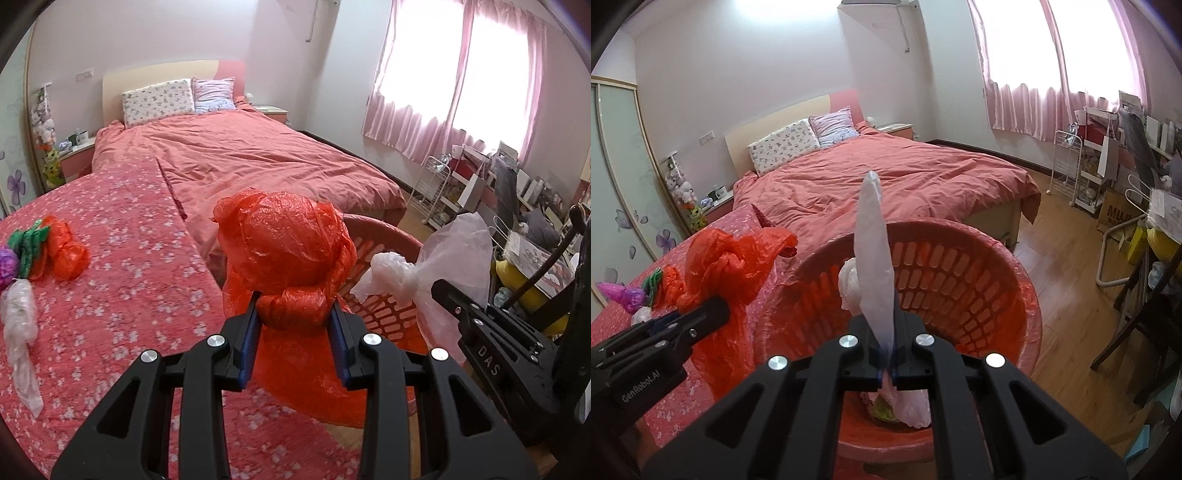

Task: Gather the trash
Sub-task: 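Carry the red bag and white tissue over the orange basket, then open both tools to drop the red bag and tissue into the basket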

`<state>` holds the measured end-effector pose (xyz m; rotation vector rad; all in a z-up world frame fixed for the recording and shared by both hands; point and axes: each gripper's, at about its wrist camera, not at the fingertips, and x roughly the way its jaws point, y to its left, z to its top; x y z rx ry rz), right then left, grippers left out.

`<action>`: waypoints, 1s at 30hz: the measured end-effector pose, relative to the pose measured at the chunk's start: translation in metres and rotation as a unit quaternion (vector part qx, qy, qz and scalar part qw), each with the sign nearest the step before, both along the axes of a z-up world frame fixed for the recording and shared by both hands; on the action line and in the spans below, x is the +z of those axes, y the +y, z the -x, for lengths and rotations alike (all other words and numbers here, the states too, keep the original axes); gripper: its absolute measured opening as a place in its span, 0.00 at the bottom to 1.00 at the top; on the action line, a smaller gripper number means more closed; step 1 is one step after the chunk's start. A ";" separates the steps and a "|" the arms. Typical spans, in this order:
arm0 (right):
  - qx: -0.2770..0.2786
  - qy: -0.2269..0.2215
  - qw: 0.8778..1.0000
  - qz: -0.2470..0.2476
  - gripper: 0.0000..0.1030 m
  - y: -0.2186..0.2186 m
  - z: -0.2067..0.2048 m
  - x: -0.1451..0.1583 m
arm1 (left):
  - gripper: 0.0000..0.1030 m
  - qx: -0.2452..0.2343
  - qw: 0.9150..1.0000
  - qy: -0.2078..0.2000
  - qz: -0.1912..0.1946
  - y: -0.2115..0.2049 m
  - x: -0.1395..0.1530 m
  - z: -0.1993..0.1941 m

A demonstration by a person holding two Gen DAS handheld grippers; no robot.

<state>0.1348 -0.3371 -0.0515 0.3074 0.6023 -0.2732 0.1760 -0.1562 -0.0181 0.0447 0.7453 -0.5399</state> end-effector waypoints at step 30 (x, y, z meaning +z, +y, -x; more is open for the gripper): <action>-0.017 0.015 1.000 0.008 0.41 -0.014 -0.011 -0.012 | 0.48 0.008 0.999 0.023 -0.023 -0.003 -0.017 -0.012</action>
